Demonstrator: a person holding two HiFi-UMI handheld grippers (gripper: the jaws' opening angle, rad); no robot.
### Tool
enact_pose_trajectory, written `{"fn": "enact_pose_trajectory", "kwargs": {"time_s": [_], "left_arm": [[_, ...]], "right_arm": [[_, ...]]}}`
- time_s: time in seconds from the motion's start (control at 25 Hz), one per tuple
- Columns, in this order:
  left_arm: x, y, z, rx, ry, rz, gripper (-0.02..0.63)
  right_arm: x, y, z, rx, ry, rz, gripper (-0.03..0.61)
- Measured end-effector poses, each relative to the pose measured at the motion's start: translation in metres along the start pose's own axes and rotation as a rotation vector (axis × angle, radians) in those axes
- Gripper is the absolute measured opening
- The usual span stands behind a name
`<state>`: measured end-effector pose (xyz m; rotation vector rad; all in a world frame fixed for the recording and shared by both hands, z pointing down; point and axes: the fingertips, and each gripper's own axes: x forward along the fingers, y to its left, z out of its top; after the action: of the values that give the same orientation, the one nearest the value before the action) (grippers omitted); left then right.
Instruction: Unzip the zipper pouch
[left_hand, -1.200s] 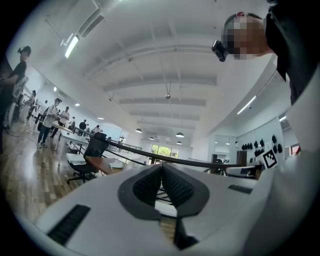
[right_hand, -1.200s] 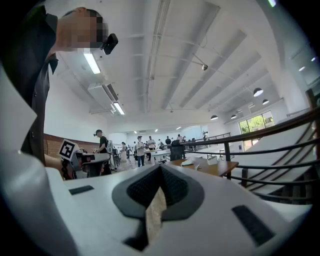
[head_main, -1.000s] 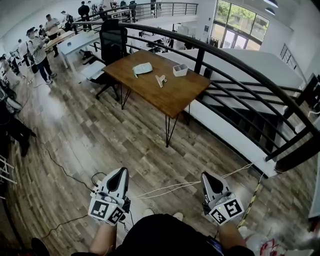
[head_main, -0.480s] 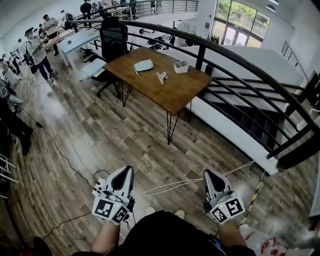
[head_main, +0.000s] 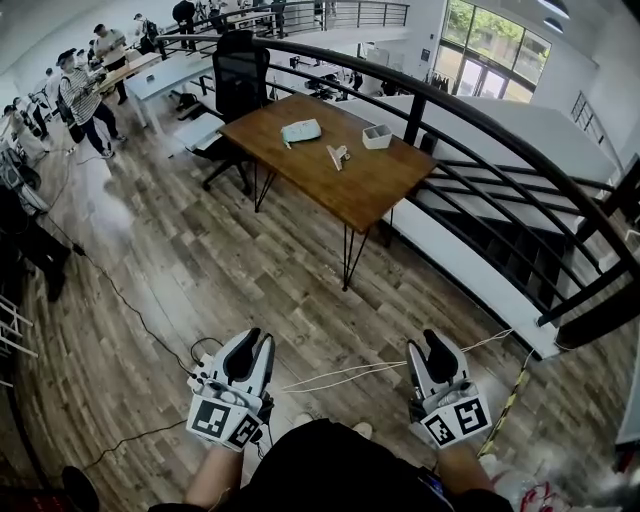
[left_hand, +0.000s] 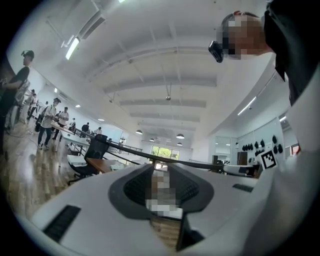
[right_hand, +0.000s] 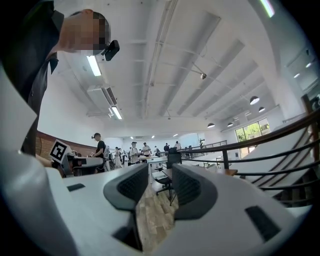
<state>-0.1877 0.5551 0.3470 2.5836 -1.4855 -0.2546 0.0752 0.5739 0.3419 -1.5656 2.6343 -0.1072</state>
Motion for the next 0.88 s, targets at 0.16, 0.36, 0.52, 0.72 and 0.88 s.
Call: {"fn": "enact_pose_trajectory", "kwargs": {"time_s": [0.16, 0.36, 0.52, 0.72, 0.88], "left_arm": [[0.001, 0.012, 0.000, 0.018, 0.012, 0.013, 0.226], [-0.002, 0.025, 0.008, 0.021, -0.006, 0.014, 0.249], [-0.004, 0.035, 0.018, 0.037, -0.032, 0.023, 0.247], [-0.020, 0.044, 0.024, 0.047, -0.066, 0.022, 0.247], [-0.012, 0.055, 0.020, 0.052, -0.054, 0.021, 0.247]], "right_arm": [[0.010, 0.003, 0.002, -0.020, -0.018, -0.025, 0.240], [0.016, 0.003, 0.009, -0.015, -0.046, -0.072, 0.298], [0.022, 0.005, 0.014, -0.006, -0.052, -0.085, 0.296], [0.017, 0.021, 0.014, -0.056, -0.023, -0.090, 0.295], [0.019, 0.012, 0.016, -0.048, -0.025, -0.107, 0.291]]}}
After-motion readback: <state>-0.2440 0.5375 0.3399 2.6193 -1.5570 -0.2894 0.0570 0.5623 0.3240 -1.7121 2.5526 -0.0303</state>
